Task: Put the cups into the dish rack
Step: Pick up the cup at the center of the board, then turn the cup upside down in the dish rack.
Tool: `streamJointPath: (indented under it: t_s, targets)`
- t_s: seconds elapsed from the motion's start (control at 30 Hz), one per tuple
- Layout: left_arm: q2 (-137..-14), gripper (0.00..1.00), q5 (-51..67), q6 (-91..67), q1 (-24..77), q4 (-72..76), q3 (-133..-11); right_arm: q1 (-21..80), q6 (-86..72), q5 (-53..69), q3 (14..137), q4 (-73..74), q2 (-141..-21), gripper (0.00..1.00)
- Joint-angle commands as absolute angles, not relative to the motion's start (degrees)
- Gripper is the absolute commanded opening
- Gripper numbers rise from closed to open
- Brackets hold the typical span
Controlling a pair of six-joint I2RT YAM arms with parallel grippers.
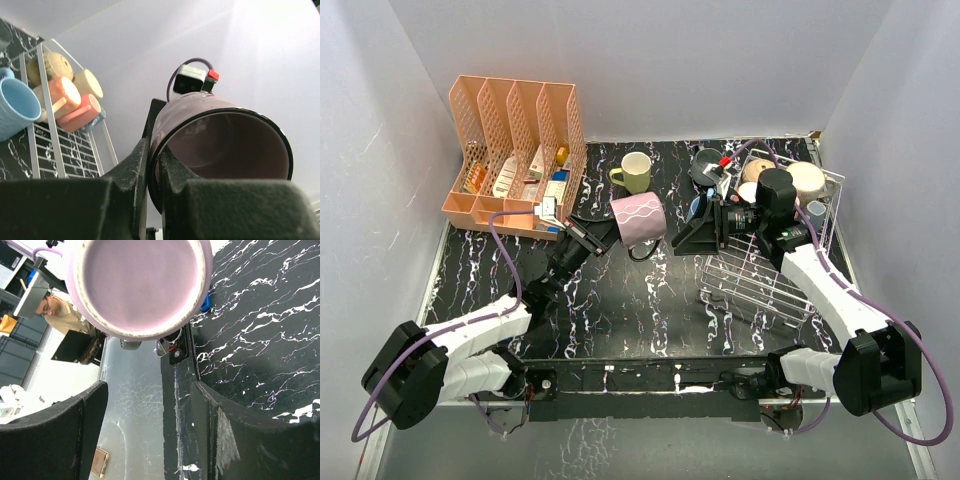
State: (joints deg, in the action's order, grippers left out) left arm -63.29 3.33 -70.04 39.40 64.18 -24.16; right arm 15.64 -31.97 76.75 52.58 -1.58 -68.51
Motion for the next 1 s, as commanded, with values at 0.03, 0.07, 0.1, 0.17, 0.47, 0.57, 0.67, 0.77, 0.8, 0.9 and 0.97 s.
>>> streamJointPath:
  t_s: [0.03, 0.07, 0.1, 0.17, 0.47, 0.57, 0.67, 0.77, 0.8, 0.9, 0.97]
  targets:
    - [-63.5, 0.00, -5.0, -68.8, 40.7, 76.4, -28.4, 16.3, -46.1, 74.8, 50.0, -16.3, -65.9, 0.68]
    - [-63.9, 0.00, -5.6, -68.5, 40.9, 76.8, -28.8, 16.4, -47.7, 74.5, 49.3, -18.4, -65.7, 0.68]
    - [-64.4, 0.00, -6.2, -68.1, 41.2, 77.1, -29.1, 16.6, -50.2, 74.4, 48.7, -20.8, -65.4, 0.68]
    - [-65.5, 0.00, -7.0, -67.7, 41.8, 78.1, -30.1, 17.0, -54.0, 73.9, 47.5, -25.8, -65.1, 0.68]
    - [-71.3, 0.00, -9.6, -67.1, 44.8, 84.0, -33.1, 18.0, -71.6, 69.5, 44.6, -47.7, -66.8, 0.68]
    - [-72.9, 0.00, -10.7, -66.6, 45.8, 86.1, -33.8, 18.3, -74.6, 68.2, 44.6, -51.7, -67.5, 0.68]
    - [-74.1, 0.00, -11.4, -66.0, 46.7, 87.5, -34.5, 18.6, -76.0, 67.2, 44.6, -53.2, -68.0, 0.67]
    - [-75.0, 0.00, -12.0, -64.9, 47.6, 88.6, -35.1, 18.8, -76.3, 66.5, 44.2, -53.3, -68.3, 0.67]
    - [-75.2, 0.00, -12.2, -64.7, 47.8, 88.8, -35.2, 18.8, -76.4, 66.2, 44.0, -53.3, -68.3, 0.67]
    - [-75.9, 0.00, -12.8, -63.9, 48.5, 89.9, -35.4, 18.8, -76.8, 65.6, 43.7, -53.1, -68.5, 0.67]
    - [-76.4, 0.00, -13.1, -63.5, 48.9, 90.4, -35.6, 18.8, -77.0, 65.4, 43.9, -53.2, -68.7, 0.66]
